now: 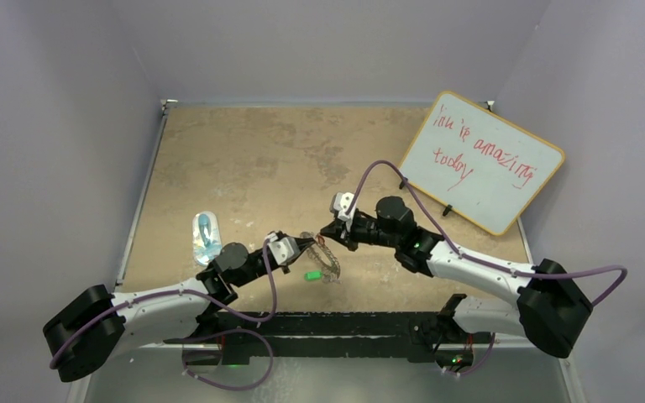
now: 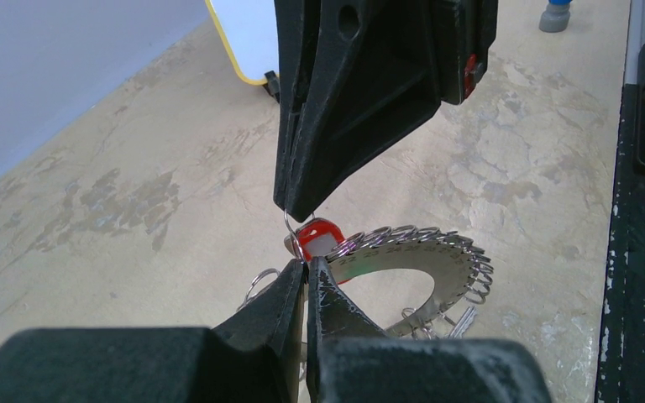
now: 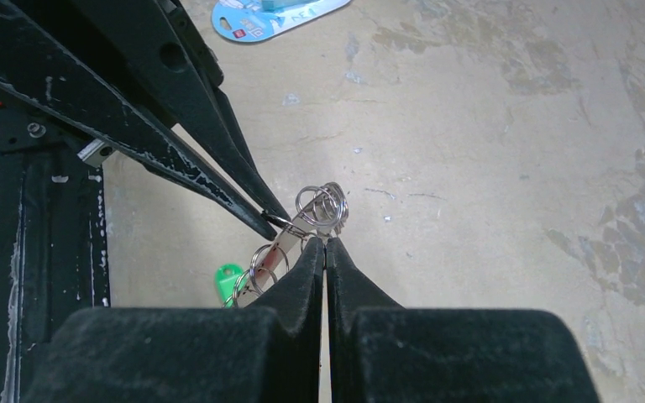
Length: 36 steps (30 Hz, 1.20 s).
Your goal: Put the keys on the keyring
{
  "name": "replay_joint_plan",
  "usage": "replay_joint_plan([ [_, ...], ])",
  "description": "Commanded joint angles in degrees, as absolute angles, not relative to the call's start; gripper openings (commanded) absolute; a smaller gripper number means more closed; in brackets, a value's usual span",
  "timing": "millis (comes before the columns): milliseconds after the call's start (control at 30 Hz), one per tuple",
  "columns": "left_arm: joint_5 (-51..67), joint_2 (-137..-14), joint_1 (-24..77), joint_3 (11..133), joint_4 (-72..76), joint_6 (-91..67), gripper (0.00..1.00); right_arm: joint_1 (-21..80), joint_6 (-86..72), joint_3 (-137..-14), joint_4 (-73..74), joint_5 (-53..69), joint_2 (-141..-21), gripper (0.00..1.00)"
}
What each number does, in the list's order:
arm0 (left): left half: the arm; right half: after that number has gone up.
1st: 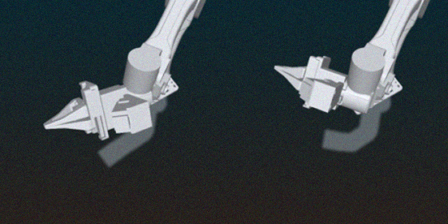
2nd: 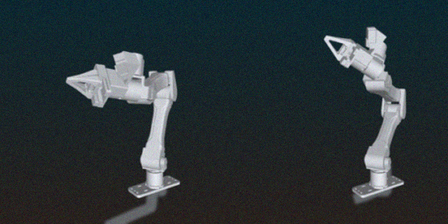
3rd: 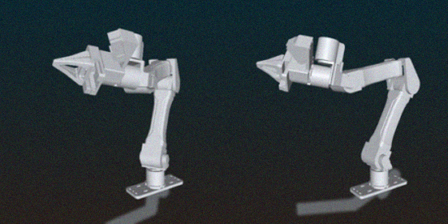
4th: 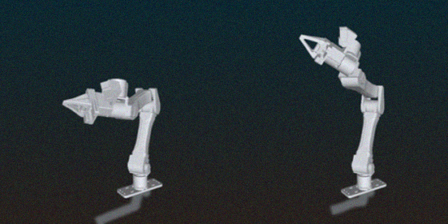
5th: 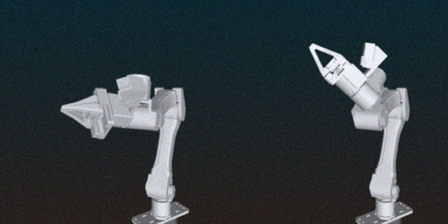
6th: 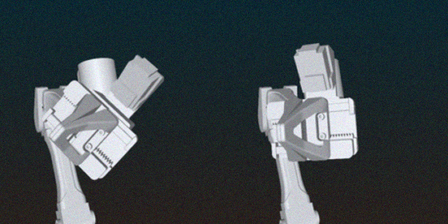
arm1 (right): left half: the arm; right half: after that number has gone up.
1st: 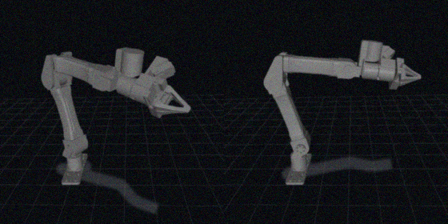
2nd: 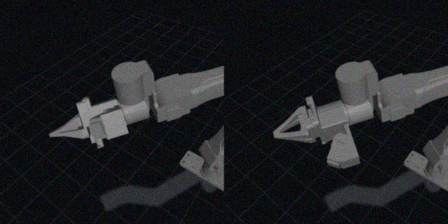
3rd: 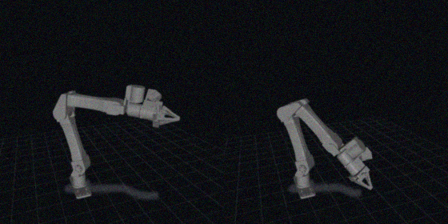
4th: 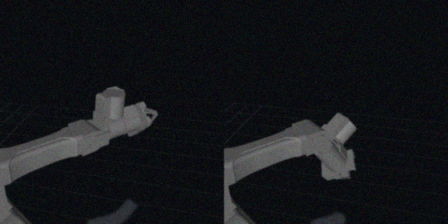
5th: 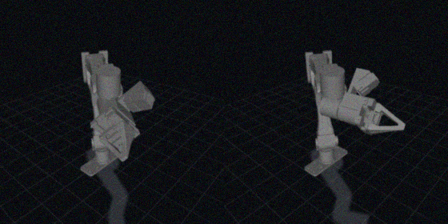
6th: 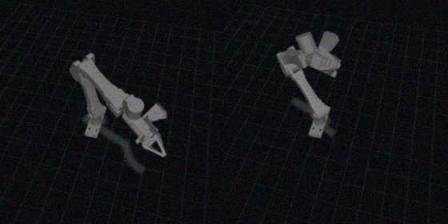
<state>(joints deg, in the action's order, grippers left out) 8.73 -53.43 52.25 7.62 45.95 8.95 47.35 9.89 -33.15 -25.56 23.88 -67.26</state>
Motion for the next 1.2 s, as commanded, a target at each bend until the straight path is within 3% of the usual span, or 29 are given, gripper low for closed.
replay_joint_plan([
  [0, 11.67, -53.36, 52.64, 7.73, 51.68, 7.82, 0.00, 47.44, 8.91, -34.56, -26.25, 22.08, -68.06, 0.00],
  [1167, 13.97, -53.79, 52.60, 6.79, 56.03, 8.38, 0.00, 47.37, 6.08, -29.75, -32.07, 25.73, -65.33, 0.00],
])
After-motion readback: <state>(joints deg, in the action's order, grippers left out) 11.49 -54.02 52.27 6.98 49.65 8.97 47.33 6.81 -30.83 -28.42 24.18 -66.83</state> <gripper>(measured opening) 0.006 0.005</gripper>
